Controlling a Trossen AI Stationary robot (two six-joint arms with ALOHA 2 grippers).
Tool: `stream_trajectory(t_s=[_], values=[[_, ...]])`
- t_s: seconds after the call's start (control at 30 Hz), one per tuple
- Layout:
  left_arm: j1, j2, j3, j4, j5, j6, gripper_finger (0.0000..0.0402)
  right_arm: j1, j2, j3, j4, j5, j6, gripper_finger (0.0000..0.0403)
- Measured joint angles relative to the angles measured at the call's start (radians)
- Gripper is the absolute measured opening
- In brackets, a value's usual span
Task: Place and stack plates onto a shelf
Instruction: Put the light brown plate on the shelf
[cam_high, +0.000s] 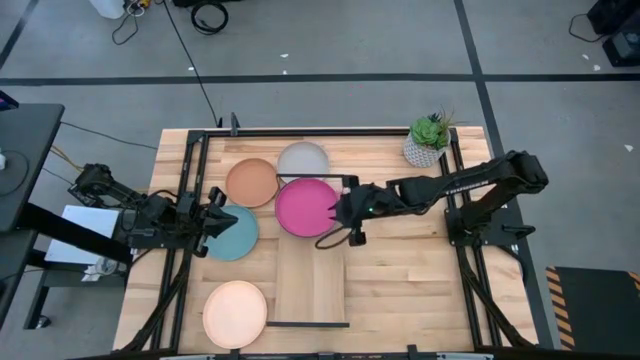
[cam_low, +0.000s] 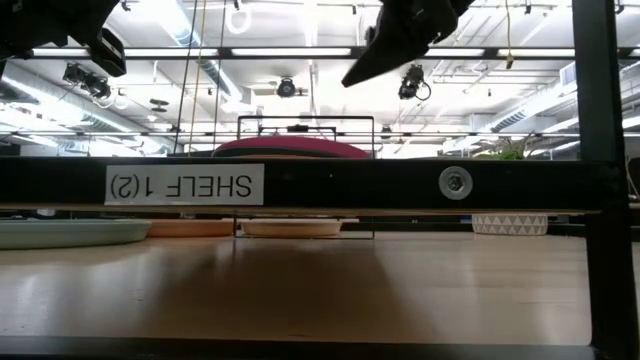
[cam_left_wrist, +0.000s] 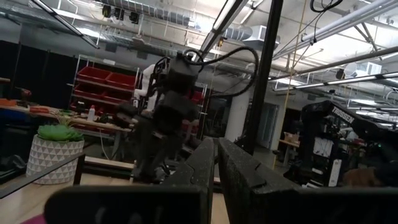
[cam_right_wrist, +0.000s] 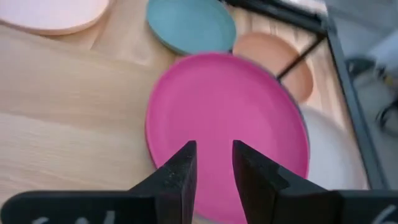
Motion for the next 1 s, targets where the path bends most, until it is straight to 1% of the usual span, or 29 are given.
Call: stream_trajectory(t_s=[0.1, 0.23, 0.3, 0.4, 0.47, 0.53, 0.6, 0.7, 0.77, 0.9, 1.0], values=[[0.0, 0.0, 0.0, 0.0, 0.0, 0.0, 0.0027, 0.001, 0.001, -0.001, -0.051, 0.0, 0.068, 0.0107], [0.0, 0.0, 0.0, 0.0, 0.0, 0.0, 0.0027, 0.037, 0.009, -0.041, -0.062, 0.01, 0.159, 0.0102], [0.0, 0.0, 0.0, -0.001, 0.0, 0.0, 0.0027, 0.069, 0.003, -0.07, -0.062, 0.049, 0.194, 0.0099], [0.0, 0.0, 0.0, -0.002, 0.0, 0.0, 0.0027, 0.132, -0.026, -0.118, -0.078, 0.149, 0.235, 0.0096], [0.0, 0.0, 0.0, 0.0, 0.0, 0.0, 0.0027, 0.174, -0.049, -0.16, -0.058, 0.217, 0.259, 0.0095], [0.0, 0.0, 0.0, -0.003, 0.0, 0.0, 0.0027, 0.209, -0.067, -0.21, -0.02, 0.261, 0.275, 0.0095], [0.0, 0.0, 0.0, -0.001, 0.0, 0.0, 0.0027, 0.233, -0.084, -0.274, 0.06, 0.272, 0.278, 0.0095], [0.0, 0.0, 0.0, -0.004, 0.0, 0.0, 0.0027, 0.25, -0.098, -0.383, 0.252, 0.261, 0.217, 0.0094], [0.0, 0.0, 0.0, -0.006, 0.0, 0.0, 0.0027, 0.252, -0.109, -0.438, 0.322, 0.247, 0.188, 0.0093], [0.0, 0.0, 0.0, -0.005, 0.0, 0.0, 0.0027, 0.242, -0.185, -0.51, 0.3, 0.24, 0.235, 0.0087], [0.0, 0.0, 0.0, 0.047, -0.012, 0.026, 0.0027, 0.232, -0.273, -0.582, 0.301, 0.248, 0.259, 0.0081]])
